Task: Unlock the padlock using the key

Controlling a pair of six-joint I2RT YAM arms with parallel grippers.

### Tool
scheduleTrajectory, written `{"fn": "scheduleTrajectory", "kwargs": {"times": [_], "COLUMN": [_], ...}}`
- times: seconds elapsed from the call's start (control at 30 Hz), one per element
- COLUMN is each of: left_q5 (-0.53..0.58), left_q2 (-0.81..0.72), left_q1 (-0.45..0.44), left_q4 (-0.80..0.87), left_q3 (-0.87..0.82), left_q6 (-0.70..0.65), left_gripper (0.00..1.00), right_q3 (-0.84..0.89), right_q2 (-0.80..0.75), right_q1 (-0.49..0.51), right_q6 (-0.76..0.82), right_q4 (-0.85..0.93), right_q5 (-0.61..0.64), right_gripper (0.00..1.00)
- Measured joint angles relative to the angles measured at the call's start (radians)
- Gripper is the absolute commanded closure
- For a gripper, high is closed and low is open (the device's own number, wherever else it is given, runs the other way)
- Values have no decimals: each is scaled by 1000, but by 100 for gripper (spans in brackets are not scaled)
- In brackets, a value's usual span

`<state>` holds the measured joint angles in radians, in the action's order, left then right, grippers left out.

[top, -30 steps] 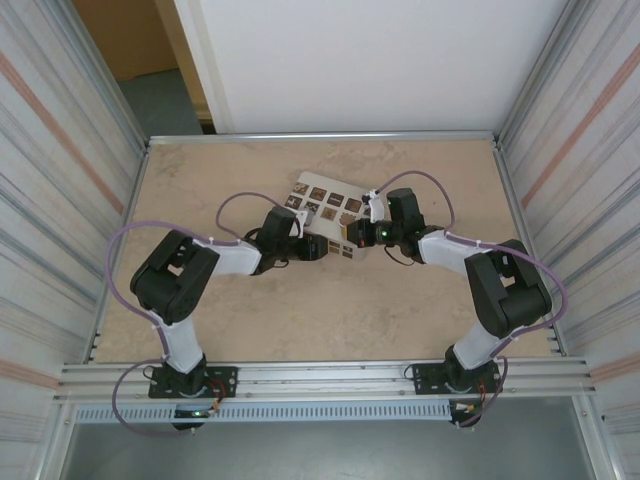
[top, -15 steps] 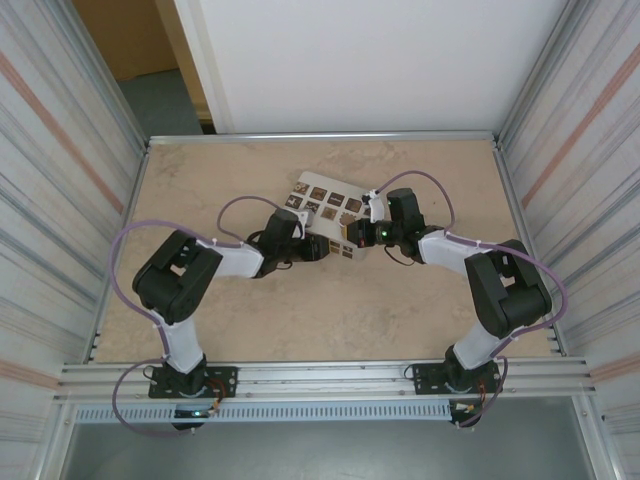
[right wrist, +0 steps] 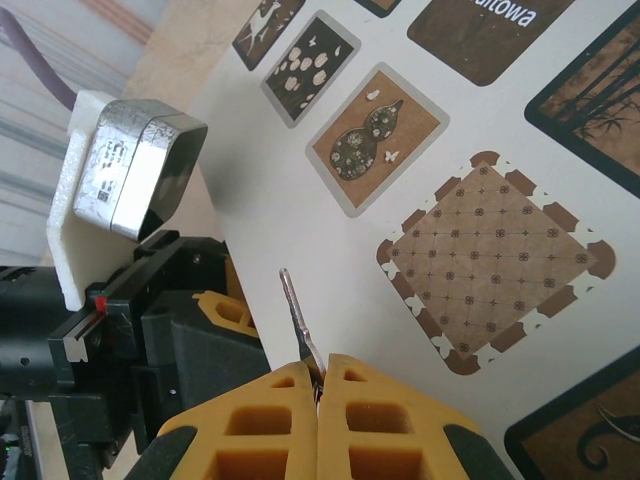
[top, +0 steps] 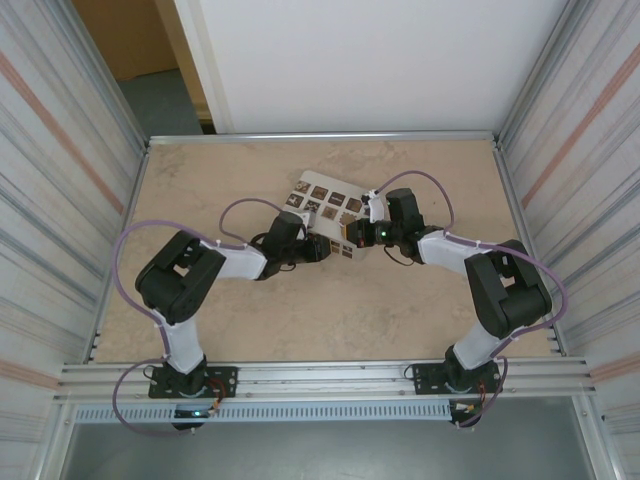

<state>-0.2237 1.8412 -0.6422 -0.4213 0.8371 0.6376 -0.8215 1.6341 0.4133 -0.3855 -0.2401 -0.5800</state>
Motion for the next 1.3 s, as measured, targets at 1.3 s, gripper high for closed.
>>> {"fn": "scheduleTrajectory", "kwargs": {"times": [1.3], "left_q5": [-114], "left_q2": [-92], "left_q1": [-2], "left_q4": [210], "left_q3": [24], "left_q6": [214], "left_gripper": [82], "right_q3": [235], "right_q2": [-448], "right_q1": [229], "right_q6": [126], "right_q4": [249], "right_q5": [258], "right_gripper": [100]}}
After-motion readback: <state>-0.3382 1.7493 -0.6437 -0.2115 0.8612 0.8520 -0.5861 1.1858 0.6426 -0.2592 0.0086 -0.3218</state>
